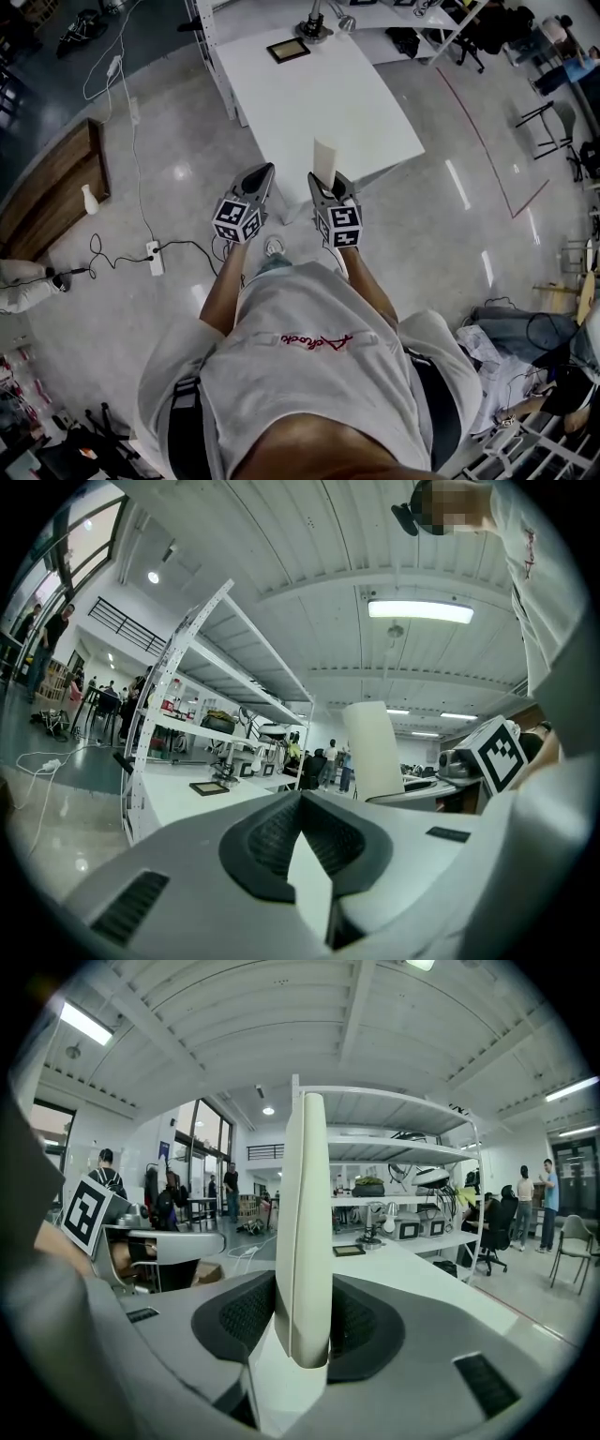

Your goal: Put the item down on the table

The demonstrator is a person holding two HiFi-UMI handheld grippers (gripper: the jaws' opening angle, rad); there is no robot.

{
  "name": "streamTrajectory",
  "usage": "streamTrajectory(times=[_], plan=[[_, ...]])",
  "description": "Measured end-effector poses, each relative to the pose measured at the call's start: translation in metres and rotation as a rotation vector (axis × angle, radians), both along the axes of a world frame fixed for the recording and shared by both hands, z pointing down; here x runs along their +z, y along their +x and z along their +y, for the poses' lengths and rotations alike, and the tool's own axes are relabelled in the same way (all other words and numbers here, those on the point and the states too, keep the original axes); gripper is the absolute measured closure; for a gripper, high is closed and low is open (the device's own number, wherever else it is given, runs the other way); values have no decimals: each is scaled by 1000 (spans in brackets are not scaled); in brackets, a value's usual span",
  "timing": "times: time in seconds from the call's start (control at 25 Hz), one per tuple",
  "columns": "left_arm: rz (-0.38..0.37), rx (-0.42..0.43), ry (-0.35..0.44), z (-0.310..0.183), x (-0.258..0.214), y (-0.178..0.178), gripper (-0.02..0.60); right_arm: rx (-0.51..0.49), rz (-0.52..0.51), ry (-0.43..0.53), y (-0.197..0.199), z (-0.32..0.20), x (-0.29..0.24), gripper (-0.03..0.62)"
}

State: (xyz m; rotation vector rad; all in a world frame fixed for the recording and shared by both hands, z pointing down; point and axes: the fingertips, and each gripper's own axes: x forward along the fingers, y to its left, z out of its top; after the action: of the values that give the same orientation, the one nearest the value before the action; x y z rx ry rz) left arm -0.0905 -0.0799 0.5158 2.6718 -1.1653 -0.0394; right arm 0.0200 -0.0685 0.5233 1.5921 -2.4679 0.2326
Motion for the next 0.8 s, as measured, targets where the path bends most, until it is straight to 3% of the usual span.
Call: streamTrajectory(times=[0.8], plan=[[-3, 96, -3, -95, 6, -4, 563, 100, -21, 7, -5, -92, 1, 421]])
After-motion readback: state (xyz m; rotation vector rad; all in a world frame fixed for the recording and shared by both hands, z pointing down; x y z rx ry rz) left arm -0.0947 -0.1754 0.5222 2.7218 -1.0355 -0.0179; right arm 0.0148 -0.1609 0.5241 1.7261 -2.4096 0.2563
